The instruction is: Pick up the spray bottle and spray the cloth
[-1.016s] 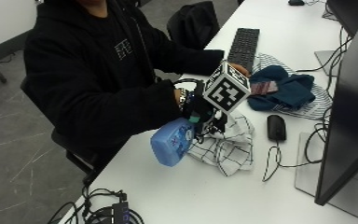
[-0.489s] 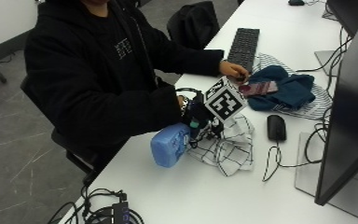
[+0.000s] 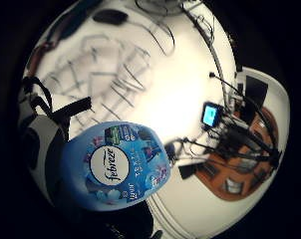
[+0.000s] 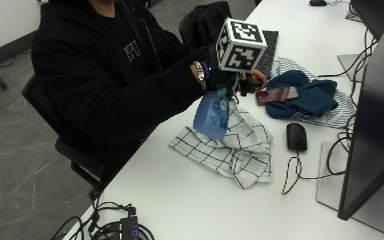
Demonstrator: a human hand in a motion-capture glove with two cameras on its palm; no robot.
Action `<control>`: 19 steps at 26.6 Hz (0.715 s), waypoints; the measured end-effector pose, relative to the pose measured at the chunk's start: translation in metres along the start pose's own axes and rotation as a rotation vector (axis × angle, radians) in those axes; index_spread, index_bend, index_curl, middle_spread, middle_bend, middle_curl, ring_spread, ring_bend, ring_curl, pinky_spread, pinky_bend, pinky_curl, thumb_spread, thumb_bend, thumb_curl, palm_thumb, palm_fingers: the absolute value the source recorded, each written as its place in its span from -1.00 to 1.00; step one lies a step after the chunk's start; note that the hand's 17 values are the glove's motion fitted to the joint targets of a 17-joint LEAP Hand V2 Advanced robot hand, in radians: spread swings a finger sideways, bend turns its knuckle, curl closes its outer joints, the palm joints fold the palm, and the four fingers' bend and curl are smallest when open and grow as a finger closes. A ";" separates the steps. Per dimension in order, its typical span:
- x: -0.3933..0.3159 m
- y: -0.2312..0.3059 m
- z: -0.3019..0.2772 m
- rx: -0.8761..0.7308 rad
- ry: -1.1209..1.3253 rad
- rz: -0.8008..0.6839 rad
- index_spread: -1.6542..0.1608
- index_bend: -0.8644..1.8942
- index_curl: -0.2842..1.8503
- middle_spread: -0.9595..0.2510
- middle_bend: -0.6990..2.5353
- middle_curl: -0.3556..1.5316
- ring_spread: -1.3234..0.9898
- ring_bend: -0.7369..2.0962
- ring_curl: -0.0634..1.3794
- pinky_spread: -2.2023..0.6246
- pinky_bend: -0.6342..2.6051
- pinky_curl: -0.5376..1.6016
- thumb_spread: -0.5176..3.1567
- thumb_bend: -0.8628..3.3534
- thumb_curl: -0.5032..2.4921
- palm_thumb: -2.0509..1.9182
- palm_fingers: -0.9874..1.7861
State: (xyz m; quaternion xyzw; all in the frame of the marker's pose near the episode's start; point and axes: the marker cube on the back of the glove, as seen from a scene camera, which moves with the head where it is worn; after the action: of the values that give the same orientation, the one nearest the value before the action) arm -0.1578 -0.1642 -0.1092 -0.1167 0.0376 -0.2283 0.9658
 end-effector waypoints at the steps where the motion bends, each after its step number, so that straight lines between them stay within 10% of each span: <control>1: -0.017 -0.004 -0.002 0.062 -0.056 -0.040 0.52 -0.19 -0.21 0.24 -0.14 -0.04 -0.05 0.08 -0.26 0.34 -0.30 -0.12 -0.44 -0.61 -0.18 0.49 0.72; 8: -0.089 -0.024 -0.018 0.518 -0.685 -0.288 0.52 -0.20 -0.21 0.24 -0.14 -0.04 -0.05 0.08 -0.26 0.34 -0.30 -0.12 -0.42 -0.61 -0.19 0.48 0.72; 19: -0.143 -0.060 0.090 0.553 -1.060 -0.262 0.52 -0.21 -0.21 0.25 -0.14 -0.05 -0.04 0.07 -0.26 0.33 -0.30 -0.12 -0.41 -0.60 -0.19 0.49 0.73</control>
State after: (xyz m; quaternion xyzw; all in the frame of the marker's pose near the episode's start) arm -0.3000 -0.1329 -0.0048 0.0368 -0.5232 -0.2575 0.8115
